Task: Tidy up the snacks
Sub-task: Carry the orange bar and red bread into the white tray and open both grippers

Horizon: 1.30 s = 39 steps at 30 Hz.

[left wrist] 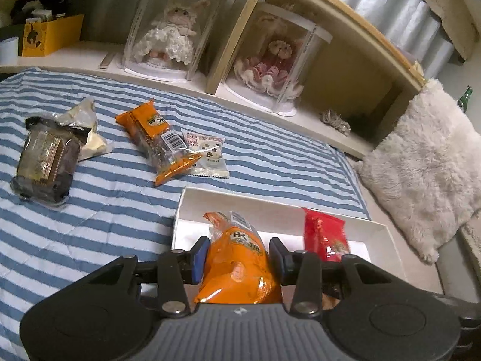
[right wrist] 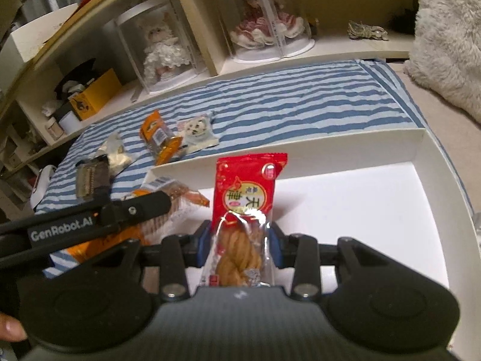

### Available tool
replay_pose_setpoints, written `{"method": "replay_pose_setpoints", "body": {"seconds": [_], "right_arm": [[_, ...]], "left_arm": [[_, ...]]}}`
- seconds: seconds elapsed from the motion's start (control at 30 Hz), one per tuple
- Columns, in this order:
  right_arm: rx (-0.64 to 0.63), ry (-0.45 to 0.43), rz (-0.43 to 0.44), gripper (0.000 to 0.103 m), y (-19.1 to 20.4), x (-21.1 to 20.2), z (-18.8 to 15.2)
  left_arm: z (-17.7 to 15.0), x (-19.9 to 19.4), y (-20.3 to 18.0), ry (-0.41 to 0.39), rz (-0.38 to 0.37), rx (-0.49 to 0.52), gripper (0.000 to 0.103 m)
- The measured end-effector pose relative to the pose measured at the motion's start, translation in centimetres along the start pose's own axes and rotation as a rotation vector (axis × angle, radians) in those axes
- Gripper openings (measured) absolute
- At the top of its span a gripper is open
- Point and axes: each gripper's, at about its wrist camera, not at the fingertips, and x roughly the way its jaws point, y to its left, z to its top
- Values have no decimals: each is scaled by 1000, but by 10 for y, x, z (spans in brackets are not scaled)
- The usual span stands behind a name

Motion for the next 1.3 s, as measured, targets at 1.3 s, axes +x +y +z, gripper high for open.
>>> {"method": "replay_pose_setpoints", "body": {"seconds": [1.3], "right_arm": [[41, 36, -15, 45, -10, 7, 3]], "left_arm": [[-11, 27, -22, 147, 188, 214, 41]]}}
